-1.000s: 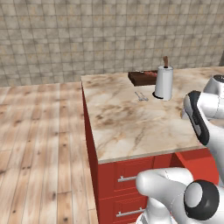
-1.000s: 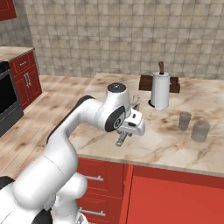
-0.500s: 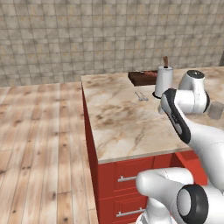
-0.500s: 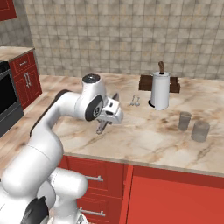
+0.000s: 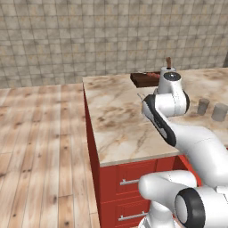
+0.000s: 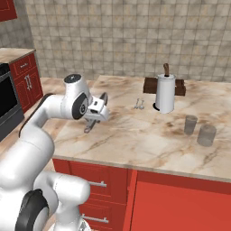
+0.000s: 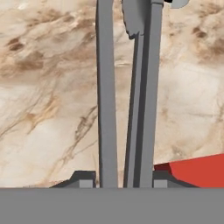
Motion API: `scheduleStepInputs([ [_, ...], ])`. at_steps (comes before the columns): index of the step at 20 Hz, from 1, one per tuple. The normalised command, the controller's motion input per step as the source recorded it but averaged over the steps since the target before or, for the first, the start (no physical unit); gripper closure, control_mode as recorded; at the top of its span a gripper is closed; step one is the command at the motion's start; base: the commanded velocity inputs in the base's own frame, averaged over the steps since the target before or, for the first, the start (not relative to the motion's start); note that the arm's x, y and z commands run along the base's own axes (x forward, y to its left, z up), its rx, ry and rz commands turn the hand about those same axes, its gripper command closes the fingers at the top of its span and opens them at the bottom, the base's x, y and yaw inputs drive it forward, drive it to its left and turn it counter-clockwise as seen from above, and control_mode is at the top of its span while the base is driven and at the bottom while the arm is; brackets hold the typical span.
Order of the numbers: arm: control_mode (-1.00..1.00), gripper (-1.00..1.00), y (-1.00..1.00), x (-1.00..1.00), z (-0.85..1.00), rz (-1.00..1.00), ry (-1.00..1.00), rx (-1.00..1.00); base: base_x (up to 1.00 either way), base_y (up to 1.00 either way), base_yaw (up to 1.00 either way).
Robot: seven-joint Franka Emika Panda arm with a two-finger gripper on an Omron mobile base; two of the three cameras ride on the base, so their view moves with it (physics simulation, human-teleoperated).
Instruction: Take the tongs from the drawer on the right and place them on the dining counter next to the tray containing the kebab skewer.
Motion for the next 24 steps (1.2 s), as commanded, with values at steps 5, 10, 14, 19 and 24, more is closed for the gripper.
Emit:
scheduleStepInputs([
  [5, -1.0, 1.0, 0.38, 0.25, 0.0, 0.0, -0.02, 0.0, 0.0, 0.0, 0.0],
  [10, -1.0, 1.0, 0.34, 0.14, 0.0, 0.0, -0.05, 0.0, 0.0, 0.0, 0.0],
  [14, -1.0, 1.0, 0.28, 0.02, 0.0, 0.0, -0.01, 0.0, 0.0, 0.0, 0.0],
  [19, -1.0, 1.0, 0.07, 0.06, 0.0, 0.0, 0.0, 0.01, 0.0, 0.0, 0.0],
  [24, -1.0, 1.0, 0.0, 0.02, 0.03, 0.02, 0.0, 0.02, 0.0, 0.0, 0.0],
])
